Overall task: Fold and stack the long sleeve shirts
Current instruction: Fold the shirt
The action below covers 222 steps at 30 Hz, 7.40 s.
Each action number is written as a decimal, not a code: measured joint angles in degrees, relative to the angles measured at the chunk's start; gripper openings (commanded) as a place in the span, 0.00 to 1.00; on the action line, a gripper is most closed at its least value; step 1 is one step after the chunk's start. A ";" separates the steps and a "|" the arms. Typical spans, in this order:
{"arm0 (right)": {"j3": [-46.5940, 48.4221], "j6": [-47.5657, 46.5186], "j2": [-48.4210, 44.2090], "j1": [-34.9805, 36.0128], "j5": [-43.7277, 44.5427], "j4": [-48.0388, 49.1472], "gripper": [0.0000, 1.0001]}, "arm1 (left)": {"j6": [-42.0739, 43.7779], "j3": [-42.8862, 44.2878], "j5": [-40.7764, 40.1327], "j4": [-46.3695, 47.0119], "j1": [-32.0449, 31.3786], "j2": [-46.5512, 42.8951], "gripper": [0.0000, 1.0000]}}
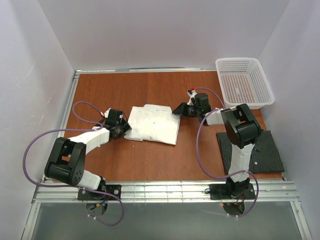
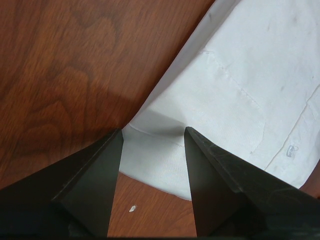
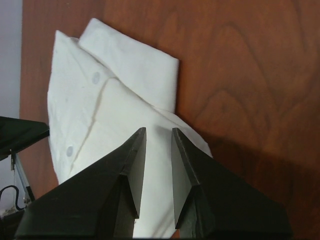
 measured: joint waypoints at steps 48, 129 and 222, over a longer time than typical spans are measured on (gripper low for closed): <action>-22.88 -10.86 -59.14 -12.00 16.72 -47.58 0.99 | 66.73 24.79 -25.46 0.81 -52.04 24.00 0.68; -28.55 35.47 -17.92 3.37 6.38 12.15 0.82 | 39.08 24.76 -24.55 -1.01 -47.08 12.39 0.00; 54.21 -28.96 20.96 35.87 68.19 -91.82 0.01 | 23.82 9.33 -10.27 -9.94 5.01 -18.75 0.92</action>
